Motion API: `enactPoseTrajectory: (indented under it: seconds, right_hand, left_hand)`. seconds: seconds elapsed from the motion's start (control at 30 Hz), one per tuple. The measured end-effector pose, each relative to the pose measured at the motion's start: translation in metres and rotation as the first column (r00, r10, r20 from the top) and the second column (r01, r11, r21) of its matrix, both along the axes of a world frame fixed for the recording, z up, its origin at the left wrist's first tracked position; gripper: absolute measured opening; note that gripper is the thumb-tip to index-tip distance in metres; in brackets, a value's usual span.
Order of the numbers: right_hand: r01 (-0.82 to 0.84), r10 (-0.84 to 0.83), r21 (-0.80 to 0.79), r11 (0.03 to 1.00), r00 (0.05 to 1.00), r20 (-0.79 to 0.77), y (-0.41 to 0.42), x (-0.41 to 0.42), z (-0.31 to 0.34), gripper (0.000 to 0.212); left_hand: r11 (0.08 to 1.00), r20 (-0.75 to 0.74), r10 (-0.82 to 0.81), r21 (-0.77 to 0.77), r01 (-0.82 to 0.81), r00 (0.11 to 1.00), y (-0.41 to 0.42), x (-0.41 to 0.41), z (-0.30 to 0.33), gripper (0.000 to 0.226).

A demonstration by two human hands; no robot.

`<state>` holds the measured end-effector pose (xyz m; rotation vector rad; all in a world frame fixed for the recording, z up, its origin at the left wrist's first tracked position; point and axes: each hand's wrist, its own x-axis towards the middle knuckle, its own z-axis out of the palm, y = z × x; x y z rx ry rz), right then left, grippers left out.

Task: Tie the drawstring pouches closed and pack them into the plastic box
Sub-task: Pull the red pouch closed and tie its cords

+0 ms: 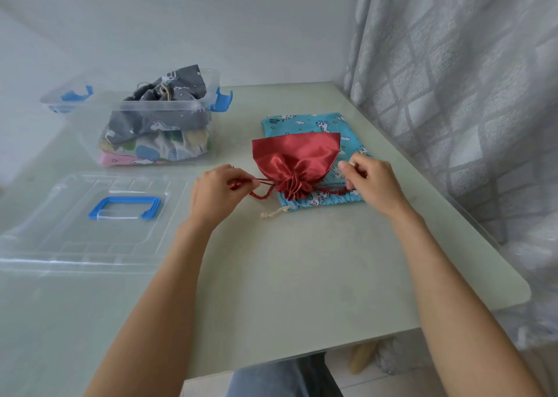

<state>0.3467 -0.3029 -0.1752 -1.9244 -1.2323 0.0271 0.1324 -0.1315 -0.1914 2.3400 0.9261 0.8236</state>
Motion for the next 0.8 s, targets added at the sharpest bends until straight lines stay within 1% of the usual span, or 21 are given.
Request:
enactPoseTrajectory:
  seconds: [0.03,0.07,0.13,0.2,0.23,0.27,0.37,0.43,0.47,0.57,0.63,0.73,0.8]
  right_hand:
    - [-0.094,0.088,-0.043,0.995,0.988,-0.127,-0.004,-0.006,0.013,0.039]
    - [-0.205,0.180,-0.075,0.976,0.950,-0.256,-0.004,-0.014,0.026,0.042]
    - [-0.393,0.320,-0.076,0.917,0.833,-0.451,-0.001,-0.023,0.051,0.044]
    - [-0.473,0.402,0.001,0.881,0.748,-0.528,0.013,-0.026,0.065,0.035]
    - [-0.475,0.413,0.026,0.880,0.737,-0.535,0.022,-0.026,0.066,0.032]
    - [-0.455,0.400,0.028,0.890,0.751,-0.525,0.033,-0.024,0.065,0.031]
    - [-0.330,0.270,-0.073,0.941,0.865,-0.422,0.061,-0.026,0.053,0.029]
    - [-0.257,0.195,-0.134,0.957,0.913,-0.359,0.071,-0.032,0.043,0.024]
    - [-0.232,0.172,-0.143,0.962,0.924,-0.340,0.074,-0.035,0.039,0.021]
    - [-0.186,0.144,-0.103,0.977,0.935,-0.324,0.079,-0.044,0.028,0.013]
    - [-0.210,0.175,-0.067,0.975,0.922,-0.346,0.079,-0.047,0.023,0.016]
    - [-0.315,0.279,-0.030,0.949,0.877,-0.392,0.077,-0.052,0.021,0.027]
    - [-0.352,0.312,-0.025,0.936,0.858,-0.409,0.076,-0.055,0.020,0.034]
  left_hand:
    - [0.992,0.068,-0.047,-0.117,0.054,0.997,-0.002,0.000,0.001,0.022]
    - [0.968,0.144,-0.067,-0.233,0.099,0.987,-0.003,-0.001,0.004,0.028]
    - [0.902,0.272,-0.042,-0.404,0.154,0.961,-0.005,0.000,0.009,0.033]
    - [0.842,0.353,0.013,-0.508,0.180,0.935,-0.004,0.000,0.012,0.030]
    - [0.827,0.376,0.036,-0.532,0.183,0.926,-0.003,0.000,0.012,0.030]
    - [0.822,0.385,0.055,-0.541,0.176,0.921,-0.002,0.000,0.011,0.030]
    - [0.833,0.382,0.090,-0.535,0.141,0.920,0.004,-0.004,0.008,0.036]
    - [0.854,0.395,0.099,-0.505,0.126,0.913,0.005,-0.007,0.010,0.033]
    - [0.857,0.430,0.102,-0.497,0.140,0.897,0.004,-0.008,0.013,0.028]
    - [0.842,0.552,0.072,-0.480,0.245,0.831,0.000,-0.006,0.024,0.017]
    - [0.861,0.556,0.013,-0.429,0.274,0.831,-0.002,0.001,0.038,0.014]
    - [0.892,0.544,-0.064,-0.345,0.292,0.837,-0.004,0.015,0.061,0.014]
    - [0.902,0.514,-0.103,-0.312,0.297,0.851,-0.004,0.025,0.075,0.016]
